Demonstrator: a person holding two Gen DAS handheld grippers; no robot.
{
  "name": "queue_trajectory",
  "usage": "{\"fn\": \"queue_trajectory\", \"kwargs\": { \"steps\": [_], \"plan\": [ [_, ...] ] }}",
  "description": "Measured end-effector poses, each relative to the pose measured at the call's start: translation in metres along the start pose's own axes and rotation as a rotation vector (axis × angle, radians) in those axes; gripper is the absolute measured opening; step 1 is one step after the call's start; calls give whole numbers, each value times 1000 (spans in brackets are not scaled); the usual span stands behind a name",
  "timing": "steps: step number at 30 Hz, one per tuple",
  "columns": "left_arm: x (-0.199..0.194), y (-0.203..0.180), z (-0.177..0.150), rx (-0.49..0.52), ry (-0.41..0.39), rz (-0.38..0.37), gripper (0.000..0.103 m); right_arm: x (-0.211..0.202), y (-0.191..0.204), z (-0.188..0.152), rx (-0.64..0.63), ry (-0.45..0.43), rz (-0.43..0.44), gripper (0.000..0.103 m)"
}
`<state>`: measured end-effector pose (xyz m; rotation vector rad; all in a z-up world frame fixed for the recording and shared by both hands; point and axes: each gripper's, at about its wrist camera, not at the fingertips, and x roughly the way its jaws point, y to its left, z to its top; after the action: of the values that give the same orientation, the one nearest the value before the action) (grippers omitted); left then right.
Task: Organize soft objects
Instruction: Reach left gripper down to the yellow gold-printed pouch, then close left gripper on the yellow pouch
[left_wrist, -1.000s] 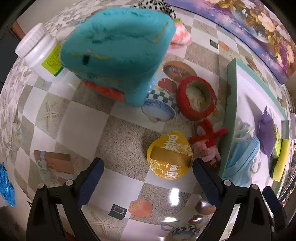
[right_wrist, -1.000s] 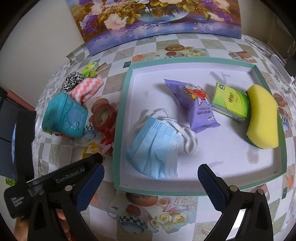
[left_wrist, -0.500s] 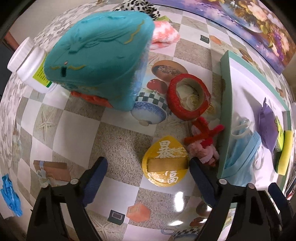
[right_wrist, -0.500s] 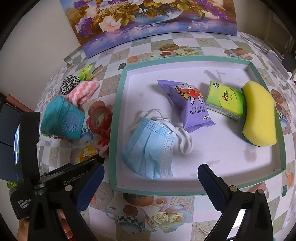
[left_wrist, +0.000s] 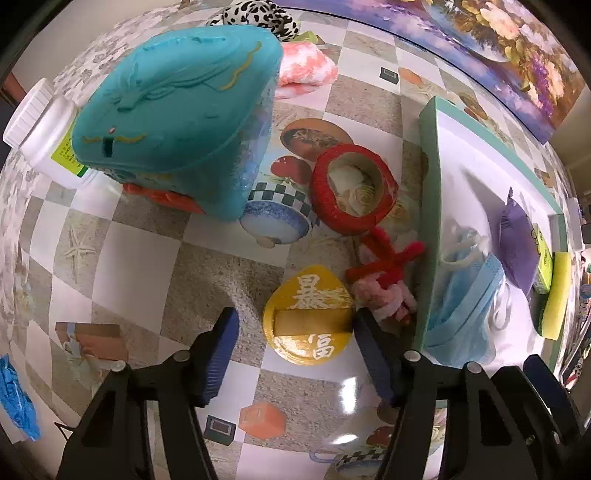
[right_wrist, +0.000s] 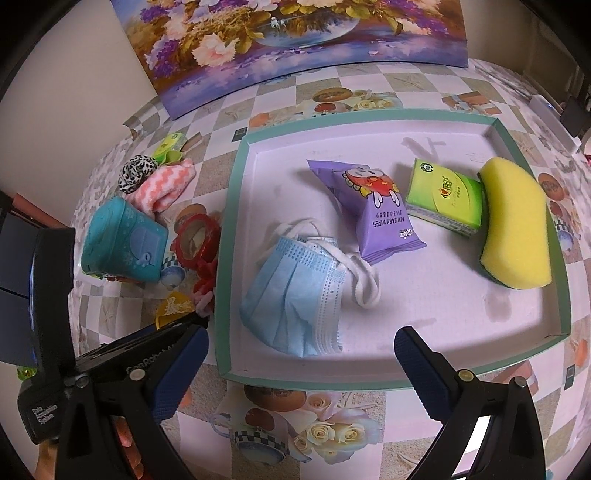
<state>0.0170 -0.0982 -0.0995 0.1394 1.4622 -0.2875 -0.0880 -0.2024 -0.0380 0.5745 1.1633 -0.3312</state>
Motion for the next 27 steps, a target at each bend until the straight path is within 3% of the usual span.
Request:
{"fn": "queue_trajectory", "kwargs": {
  "steps": [4, 18, 24, 27],
  "plan": [
    [-6, 9, -6, -4, 1, -42, 50, 0, -2, 0, 12, 1, 1, 102],
    [-14, 30, -8, -49, 13, -71, 49, 3, 1, 0, -4, 12, -8, 102],
    [-19, 61, -10, -145, 21, -116, 49, 0, 13, 1, -45, -18, 23, 102],
    [-24, 76, -11, -187, 8, -121, 49, 3, 27, 2, -93, -24, 55, 94]
  ]
}}
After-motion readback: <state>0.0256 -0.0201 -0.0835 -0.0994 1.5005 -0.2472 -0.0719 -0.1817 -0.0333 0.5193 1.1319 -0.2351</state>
